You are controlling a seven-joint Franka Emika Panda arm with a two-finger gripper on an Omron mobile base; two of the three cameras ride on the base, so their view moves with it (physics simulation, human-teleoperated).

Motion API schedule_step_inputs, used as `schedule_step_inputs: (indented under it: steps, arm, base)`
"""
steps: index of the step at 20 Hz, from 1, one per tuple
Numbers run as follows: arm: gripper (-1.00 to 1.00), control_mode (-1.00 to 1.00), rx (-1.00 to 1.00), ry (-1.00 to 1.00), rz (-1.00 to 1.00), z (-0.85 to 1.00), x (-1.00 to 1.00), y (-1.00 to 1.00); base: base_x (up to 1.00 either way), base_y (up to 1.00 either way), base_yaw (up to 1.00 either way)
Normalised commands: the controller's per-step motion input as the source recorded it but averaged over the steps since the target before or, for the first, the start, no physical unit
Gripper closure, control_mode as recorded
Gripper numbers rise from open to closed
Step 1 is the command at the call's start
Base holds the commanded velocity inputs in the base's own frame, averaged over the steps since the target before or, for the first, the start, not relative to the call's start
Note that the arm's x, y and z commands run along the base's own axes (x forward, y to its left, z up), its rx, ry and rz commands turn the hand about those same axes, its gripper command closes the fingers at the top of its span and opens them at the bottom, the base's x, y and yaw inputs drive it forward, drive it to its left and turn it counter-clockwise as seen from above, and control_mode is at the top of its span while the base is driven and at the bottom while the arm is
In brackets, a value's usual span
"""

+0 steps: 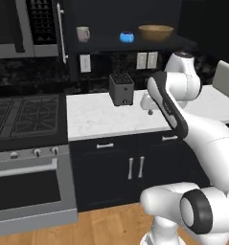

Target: Gather all objects into one cabinet and sort the glasses and bowls to opposite sides.

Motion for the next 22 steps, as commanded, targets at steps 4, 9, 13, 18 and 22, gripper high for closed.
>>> schedule_step_inputs:
  steps: [4, 9, 13, 18, 22]
  arm:
    - [-1.0, 1.0, 0.0, 0.0, 0.0, 0.0, 0.0, 0.0]
    - [-1.0, 1.0, 0.0, 0.0, 0.0, 0.0, 0.0, 0.0]
    - [-1.0, 1.0, 0.0, 0.0, 0.0, 0.0, 0.0, 0.0]
    - [-1.0, 1.0, 0.0, 0.0, 0.0, 0.0, 0.0, 0.0]
    - [-1.0, 1.0, 0.0, 0.0, 0.0, 0.0, 0.0, 0.0]
  base:
    - [-0.73, 0.54, 0.0]
    - [-0.33, 0.71, 0.0]
    - [-0.17, 0.8, 0.0]
    - [-0.09, 0.93, 0.0]
    - [-0.01, 1.0, 0.0]
